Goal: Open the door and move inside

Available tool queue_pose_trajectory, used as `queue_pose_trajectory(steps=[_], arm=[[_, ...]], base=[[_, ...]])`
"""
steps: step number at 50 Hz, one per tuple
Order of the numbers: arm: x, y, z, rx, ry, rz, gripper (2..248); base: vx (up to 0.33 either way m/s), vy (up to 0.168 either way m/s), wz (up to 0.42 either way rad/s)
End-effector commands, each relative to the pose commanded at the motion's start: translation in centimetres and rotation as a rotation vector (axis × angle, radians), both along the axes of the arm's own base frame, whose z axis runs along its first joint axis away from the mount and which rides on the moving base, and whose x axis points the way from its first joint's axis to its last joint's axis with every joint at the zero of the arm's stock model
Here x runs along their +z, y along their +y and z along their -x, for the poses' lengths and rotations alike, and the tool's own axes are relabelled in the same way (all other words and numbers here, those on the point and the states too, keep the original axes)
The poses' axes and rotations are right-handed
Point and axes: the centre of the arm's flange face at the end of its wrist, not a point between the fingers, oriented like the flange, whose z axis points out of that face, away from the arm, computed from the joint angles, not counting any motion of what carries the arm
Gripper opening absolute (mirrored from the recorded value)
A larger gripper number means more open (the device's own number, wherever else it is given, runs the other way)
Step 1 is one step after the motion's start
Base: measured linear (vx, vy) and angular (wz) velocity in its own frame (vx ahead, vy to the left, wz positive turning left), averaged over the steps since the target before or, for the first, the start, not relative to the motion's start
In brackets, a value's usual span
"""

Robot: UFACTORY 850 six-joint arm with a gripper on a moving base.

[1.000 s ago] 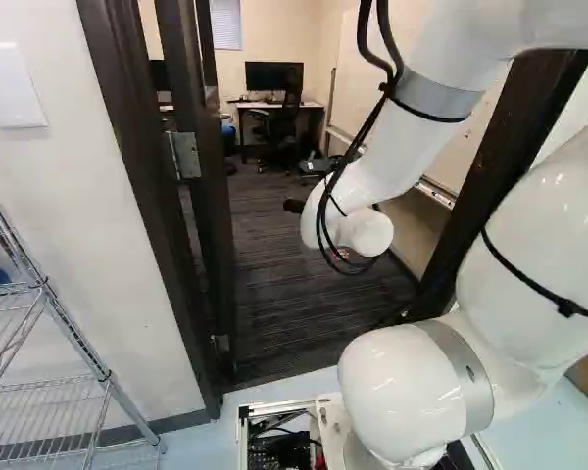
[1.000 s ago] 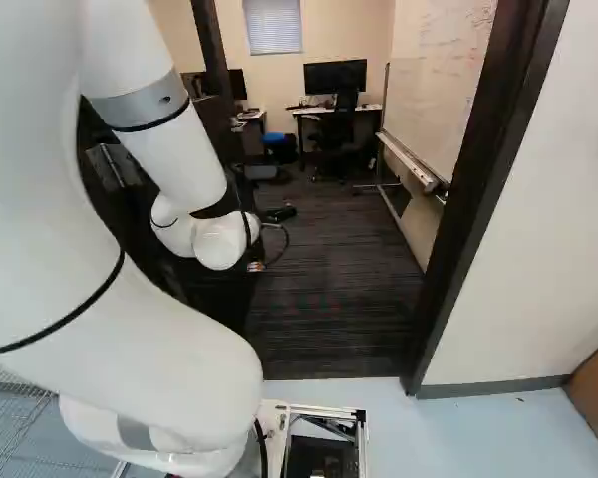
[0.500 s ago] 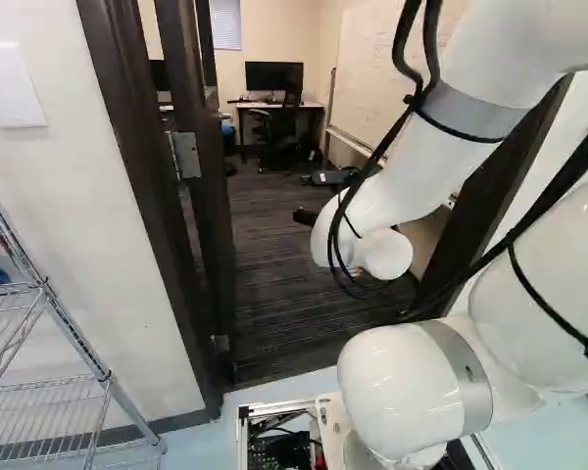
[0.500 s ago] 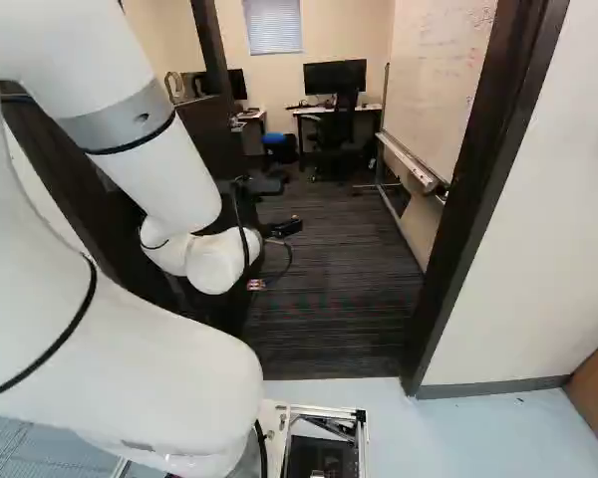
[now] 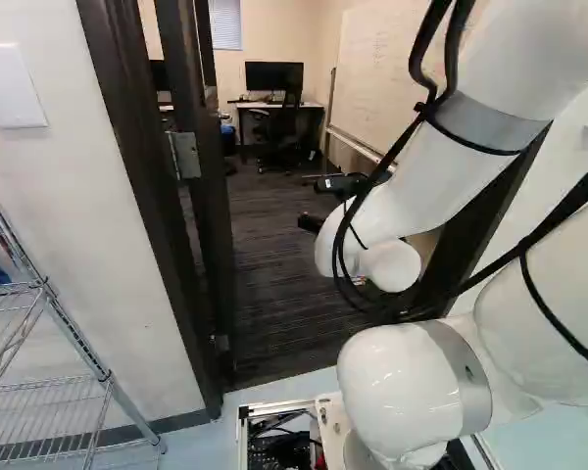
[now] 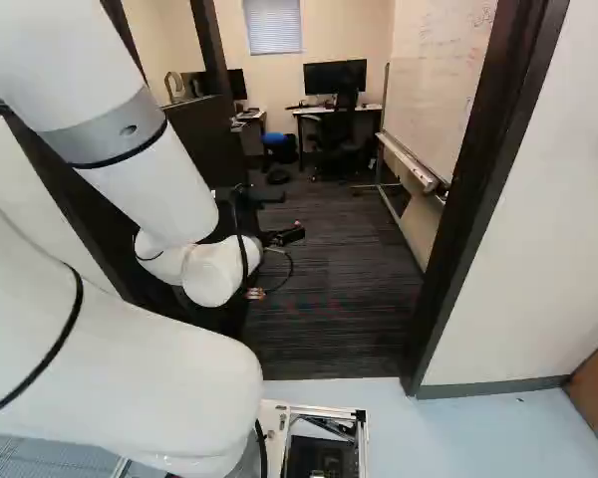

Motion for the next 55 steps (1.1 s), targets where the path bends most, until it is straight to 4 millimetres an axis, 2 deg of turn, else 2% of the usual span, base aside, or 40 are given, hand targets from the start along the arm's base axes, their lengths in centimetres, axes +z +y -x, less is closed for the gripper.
queue_pose_trajectory(steps=[55], arm=[[0.00, 0.00, 0.00, 0.000, 0.000, 0.000, 247]], base=[[0.013, 0.003, 0.007]])
